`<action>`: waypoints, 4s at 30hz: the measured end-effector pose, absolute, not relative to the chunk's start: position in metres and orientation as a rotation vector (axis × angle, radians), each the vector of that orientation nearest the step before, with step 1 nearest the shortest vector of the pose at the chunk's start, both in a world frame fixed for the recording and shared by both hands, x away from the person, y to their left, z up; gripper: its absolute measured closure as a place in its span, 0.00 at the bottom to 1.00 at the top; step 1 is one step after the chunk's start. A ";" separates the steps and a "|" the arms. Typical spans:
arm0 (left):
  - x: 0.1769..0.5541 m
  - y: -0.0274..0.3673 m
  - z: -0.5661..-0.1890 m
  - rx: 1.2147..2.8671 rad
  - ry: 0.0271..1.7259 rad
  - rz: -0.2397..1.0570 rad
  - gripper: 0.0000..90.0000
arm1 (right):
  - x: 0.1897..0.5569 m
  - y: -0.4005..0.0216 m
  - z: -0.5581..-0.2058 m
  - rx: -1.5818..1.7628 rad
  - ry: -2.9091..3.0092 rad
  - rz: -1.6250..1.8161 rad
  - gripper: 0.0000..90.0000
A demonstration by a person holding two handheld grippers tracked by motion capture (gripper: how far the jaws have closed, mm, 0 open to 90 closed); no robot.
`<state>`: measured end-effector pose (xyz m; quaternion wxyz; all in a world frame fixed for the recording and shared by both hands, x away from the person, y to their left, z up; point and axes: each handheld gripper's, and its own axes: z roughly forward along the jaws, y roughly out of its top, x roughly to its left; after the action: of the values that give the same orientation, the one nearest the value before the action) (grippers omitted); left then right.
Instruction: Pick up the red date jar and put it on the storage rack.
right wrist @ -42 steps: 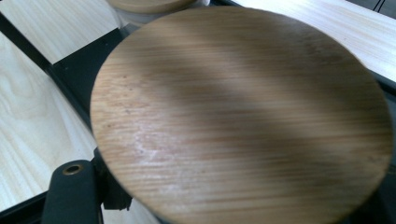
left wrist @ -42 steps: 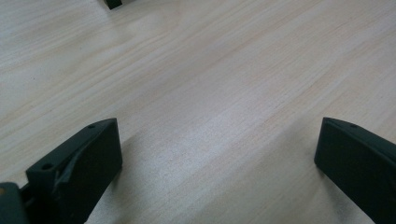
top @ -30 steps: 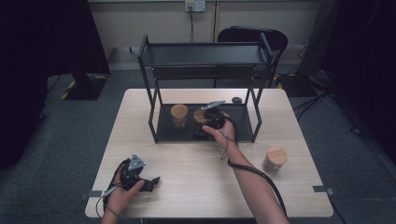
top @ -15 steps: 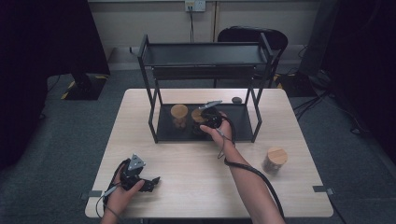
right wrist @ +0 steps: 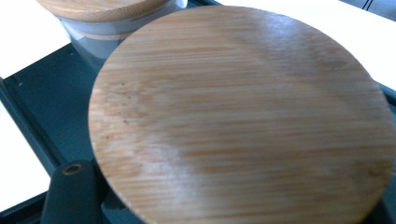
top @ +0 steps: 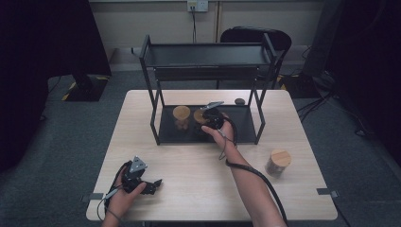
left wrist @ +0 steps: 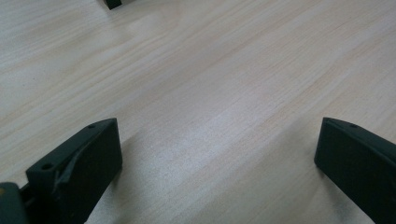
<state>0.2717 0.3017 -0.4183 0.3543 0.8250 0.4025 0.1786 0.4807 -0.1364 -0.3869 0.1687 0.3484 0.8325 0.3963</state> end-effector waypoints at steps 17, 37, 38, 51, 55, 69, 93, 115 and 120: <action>0.272 0.302 -0.418 2.133 1.039 0.461 0.00 | 0.482 -0.128 -0.391 0.979 2.334 1.121 0.28; 0.272 0.302 -0.418 2.133 1.038 0.460 0.00 | 0.483 -0.124 -0.391 0.994 2.322 1.112 0.28; 0.272 0.302 -0.418 2.133 1.038 0.460 0.00 | 0.483 -0.124 -0.391 0.994 2.323 1.112 0.28; 0.272 0.302 -0.418 2.133 1.038 0.461 0.00 | 0.482 -0.126 -0.382 1.029 2.347 1.117 0.07; 0.272 0.302 -0.418 2.133 1.038 0.461 0.00 | 0.482 -0.130 -0.379 1.051 2.348 1.134 0.05; 0.272 0.302 -0.418 2.133 1.038 0.460 0.00 | 0.468 -0.140 -0.374 1.107 2.336 1.163 0.02; 0.272 0.302 -0.418 2.137 1.035 0.462 0.00 | 0.429 -0.159 -0.368 1.072 2.360 1.179 0.04; 0.272 0.302 -0.418 2.137 1.034 0.461 0.00 | 0.399 -0.188 -0.370 1.030 2.403 1.214 0.04; 0.272 0.303 -0.418 2.137 1.034 0.461 0.00 | 0.390 -0.194 -0.370 1.010 2.409 1.212 0.04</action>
<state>0.2722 0.3025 -0.4182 0.3540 0.8265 0.3998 0.1783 0.3899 -0.1943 -0.3699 0.1304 0.3477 0.8294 0.4173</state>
